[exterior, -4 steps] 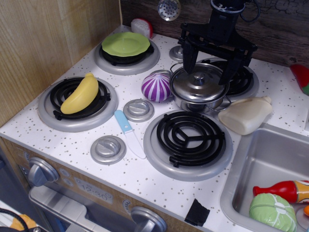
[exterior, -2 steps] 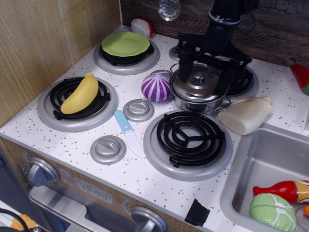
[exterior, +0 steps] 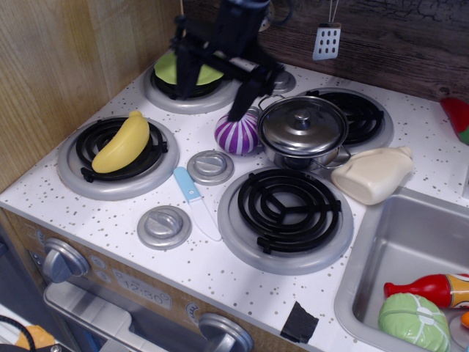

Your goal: Put banana on plate

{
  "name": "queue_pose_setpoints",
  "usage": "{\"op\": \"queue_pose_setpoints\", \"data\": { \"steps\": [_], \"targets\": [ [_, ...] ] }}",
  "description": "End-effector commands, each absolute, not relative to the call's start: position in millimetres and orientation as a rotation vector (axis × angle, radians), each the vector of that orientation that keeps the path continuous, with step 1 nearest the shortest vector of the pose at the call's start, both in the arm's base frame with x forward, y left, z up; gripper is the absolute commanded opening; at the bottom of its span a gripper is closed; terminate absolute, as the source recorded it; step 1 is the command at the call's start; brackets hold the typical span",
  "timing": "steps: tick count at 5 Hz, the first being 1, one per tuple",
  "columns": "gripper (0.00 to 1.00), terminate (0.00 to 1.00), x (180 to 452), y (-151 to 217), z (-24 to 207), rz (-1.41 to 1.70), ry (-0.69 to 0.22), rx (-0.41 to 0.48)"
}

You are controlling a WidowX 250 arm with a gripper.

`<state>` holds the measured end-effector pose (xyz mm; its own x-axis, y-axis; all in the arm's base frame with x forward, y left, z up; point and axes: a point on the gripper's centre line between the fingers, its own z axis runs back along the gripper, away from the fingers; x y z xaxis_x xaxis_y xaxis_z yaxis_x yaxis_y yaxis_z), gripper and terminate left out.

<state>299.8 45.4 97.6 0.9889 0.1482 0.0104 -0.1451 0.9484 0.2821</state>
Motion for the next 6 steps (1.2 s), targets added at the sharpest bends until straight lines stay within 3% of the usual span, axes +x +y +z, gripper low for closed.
{"op": "queue_pose_setpoints", "data": {
  "steps": [1, 2, 3, 6],
  "targets": [
    [1.0, 0.0, 272, 98, 105, 0.164, -0.081, 0.353],
    [1.0, 0.0, 260, 119, 88, 0.171, -0.106, 0.37],
    [1.0, 0.0, 256, 132, 69, 0.156, -0.138, 0.307],
    [1.0, 0.0, 272, 137, 31, 0.098, -0.203, 0.199]
  ]
}}
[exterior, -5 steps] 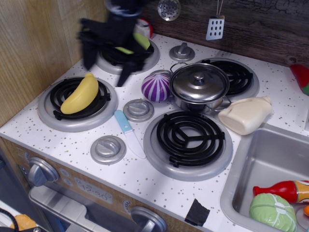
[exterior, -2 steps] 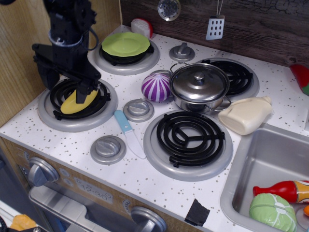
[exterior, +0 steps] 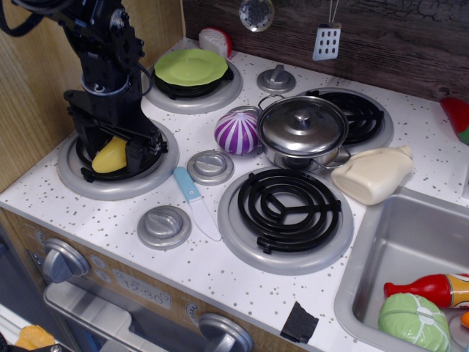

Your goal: Put banana on plate

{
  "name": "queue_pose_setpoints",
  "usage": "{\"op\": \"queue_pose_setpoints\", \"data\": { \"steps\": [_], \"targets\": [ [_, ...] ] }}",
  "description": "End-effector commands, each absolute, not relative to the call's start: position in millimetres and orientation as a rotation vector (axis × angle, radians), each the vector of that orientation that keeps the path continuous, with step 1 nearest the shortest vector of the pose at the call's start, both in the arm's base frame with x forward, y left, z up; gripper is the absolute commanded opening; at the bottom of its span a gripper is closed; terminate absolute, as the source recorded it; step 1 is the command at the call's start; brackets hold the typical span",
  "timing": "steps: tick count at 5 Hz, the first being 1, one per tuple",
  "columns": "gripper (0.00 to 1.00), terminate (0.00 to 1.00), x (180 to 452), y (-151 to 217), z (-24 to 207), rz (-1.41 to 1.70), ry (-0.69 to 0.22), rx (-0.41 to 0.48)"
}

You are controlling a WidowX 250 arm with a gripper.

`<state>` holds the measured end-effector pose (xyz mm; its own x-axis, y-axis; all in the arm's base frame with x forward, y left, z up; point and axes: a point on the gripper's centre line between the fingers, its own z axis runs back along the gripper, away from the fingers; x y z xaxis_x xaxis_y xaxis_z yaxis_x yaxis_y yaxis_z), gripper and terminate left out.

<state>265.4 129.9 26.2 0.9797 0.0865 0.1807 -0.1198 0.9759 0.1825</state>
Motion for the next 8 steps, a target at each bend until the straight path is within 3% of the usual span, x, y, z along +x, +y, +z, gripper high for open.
{"op": "queue_pose_setpoints", "data": {
  "steps": [1, 2, 4, 6, 8],
  "targets": [
    [0.0, 0.0, 276, 136, 32, 0.102, -0.18, 0.177],
    [0.0, 0.0, 285, 136, 42, 0.084, -0.169, 0.204],
    [0.0, 0.0, 357, 155, 69, -0.102, -0.199, 0.229],
    [0.0, 0.0, 391, 144, 88, -0.288, -0.215, 0.265],
    [0.0, 0.0, 421, 143, 97, -0.478, -0.312, 0.323]
  ]
}}
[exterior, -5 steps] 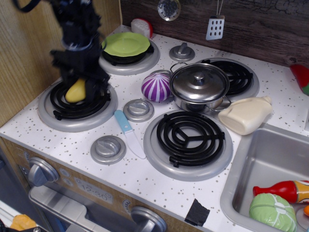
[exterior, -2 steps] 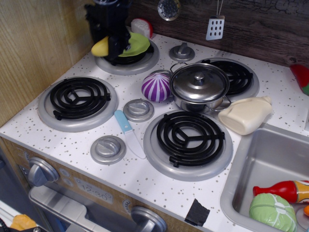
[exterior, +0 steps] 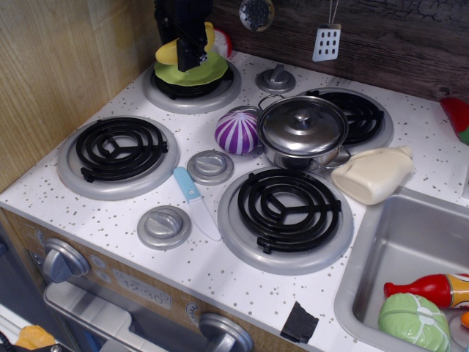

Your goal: Put banana on plate

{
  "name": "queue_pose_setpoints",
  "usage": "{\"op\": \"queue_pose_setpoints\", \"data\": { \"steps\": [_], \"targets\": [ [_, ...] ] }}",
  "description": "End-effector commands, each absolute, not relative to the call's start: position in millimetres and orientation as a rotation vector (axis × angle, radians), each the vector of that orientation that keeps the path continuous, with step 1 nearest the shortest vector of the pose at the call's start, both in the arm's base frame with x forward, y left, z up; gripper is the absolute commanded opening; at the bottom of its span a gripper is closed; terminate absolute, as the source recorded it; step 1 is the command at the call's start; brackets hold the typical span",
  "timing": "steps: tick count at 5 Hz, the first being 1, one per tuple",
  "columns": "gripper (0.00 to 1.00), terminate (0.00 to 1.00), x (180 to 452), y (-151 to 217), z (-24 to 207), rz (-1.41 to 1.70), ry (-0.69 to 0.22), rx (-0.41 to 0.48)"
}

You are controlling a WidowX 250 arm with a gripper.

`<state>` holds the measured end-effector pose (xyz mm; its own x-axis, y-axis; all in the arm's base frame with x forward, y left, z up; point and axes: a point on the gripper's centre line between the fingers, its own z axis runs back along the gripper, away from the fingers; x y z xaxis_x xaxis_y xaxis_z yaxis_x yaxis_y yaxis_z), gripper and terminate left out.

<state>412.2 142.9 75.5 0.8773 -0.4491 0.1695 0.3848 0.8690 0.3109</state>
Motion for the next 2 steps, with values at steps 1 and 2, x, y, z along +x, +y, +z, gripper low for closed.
{"op": "queue_pose_setpoints", "data": {
  "steps": [1, 2],
  "targets": [
    [1.0, 0.0, 421.0, 143.5, 96.9, -0.478, -0.312, 0.323],
    [1.0, 1.0, 421.0, 143.5, 96.9, -0.478, -0.312, 0.323]
  ]
}}
